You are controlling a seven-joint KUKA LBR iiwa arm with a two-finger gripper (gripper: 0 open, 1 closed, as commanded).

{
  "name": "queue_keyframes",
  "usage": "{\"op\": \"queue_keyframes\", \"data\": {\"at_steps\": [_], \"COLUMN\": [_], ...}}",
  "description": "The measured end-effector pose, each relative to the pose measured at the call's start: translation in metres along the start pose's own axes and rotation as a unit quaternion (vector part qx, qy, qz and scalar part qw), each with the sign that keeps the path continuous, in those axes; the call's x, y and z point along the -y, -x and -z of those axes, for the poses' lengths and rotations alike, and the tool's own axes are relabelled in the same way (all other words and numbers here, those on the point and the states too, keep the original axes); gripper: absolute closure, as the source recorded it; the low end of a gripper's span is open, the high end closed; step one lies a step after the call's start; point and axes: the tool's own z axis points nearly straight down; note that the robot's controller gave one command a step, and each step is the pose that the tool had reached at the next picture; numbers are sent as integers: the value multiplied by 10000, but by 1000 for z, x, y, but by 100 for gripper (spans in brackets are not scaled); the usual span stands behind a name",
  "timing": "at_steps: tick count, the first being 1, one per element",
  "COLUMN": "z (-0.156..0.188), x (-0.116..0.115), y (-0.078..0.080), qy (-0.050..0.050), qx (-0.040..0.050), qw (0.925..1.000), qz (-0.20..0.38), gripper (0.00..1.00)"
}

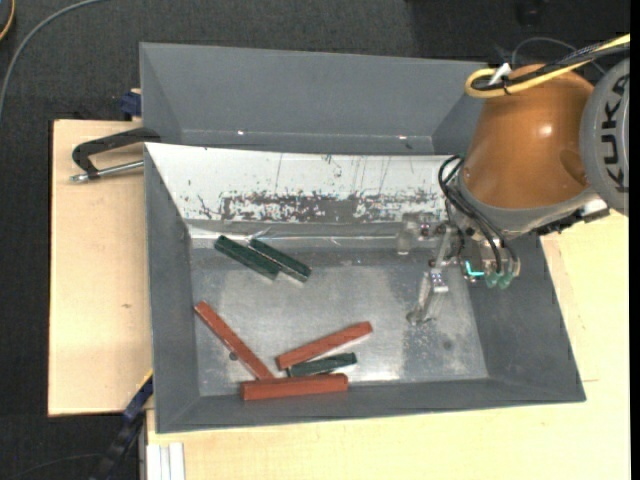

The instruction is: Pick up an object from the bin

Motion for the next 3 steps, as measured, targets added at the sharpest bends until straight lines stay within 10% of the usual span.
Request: {"op": "queue_keyframes", "data": {"at_steps": [1,2,3], "z": [-144,-138,-138], "x": [-53,-52,-58], "y": [-20,-17,14], "qy": [4,9,-1], "qx": [-5,47,12], "qw": [9982,9982,10000], "qz": [-596,-602,-31], "gripper": [0,100,100]}}
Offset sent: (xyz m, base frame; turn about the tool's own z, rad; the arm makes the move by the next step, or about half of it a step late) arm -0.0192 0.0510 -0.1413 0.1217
